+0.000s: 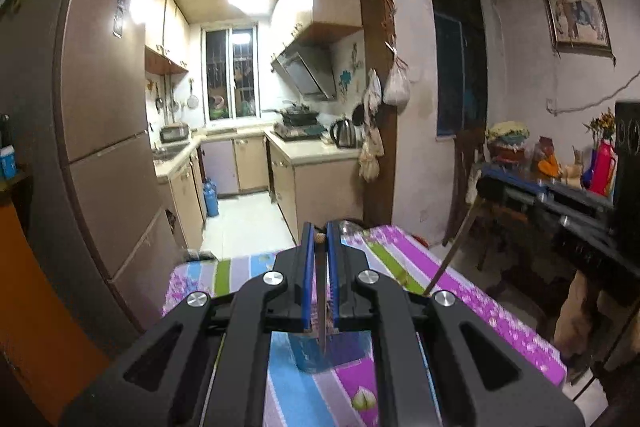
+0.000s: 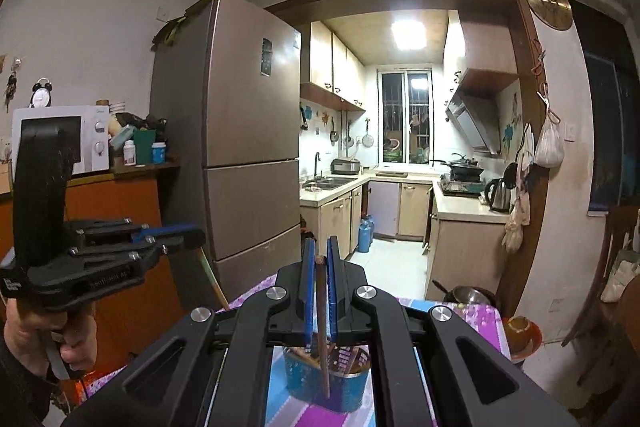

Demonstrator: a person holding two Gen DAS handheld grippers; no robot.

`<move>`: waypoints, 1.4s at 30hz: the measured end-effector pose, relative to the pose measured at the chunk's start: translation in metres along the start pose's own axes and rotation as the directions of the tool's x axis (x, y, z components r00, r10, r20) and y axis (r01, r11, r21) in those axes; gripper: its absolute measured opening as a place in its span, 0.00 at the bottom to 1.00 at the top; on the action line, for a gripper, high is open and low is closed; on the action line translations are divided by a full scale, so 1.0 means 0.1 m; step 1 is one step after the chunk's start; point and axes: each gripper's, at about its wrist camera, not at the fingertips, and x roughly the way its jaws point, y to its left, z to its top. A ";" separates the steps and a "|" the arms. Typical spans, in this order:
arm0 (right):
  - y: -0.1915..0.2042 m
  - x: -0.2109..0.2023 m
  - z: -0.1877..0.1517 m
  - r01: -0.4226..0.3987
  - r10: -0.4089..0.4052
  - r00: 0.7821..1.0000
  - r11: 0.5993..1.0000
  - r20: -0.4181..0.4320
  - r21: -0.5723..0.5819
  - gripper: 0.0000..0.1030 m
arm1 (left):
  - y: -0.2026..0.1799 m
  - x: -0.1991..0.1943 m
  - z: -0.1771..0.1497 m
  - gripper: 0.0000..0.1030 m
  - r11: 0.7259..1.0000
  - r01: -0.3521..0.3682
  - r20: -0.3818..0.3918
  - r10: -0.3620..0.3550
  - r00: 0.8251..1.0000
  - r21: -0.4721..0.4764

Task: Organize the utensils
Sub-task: 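Lower both chopsticks into the holder and open both grippers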

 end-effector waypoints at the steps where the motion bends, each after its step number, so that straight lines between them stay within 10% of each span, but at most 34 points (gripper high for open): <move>1: -0.02 0.04 0.03 0.001 -0.001 1.000 1.000 0.002 0.000 0.06 | 0.01 0.00 0.06 0.05 1.000 -0.002 0.011 0.002 1.000 -0.005; 10: -0.17 0.44 0.13 0.006 -0.006 1.000 1.000 0.012 0.004 0.06 | 0.11 0.24 0.40 0.05 0.999 -0.036 0.071 0.037 0.997 -0.020; 42: -0.38 1.19 -0.27 -0.011 0.014 0.997 0.999 -0.075 0.038 0.07 | 0.19 1.25 0.04 0.06 0.998 -0.008 -0.044 0.006 0.999 -0.057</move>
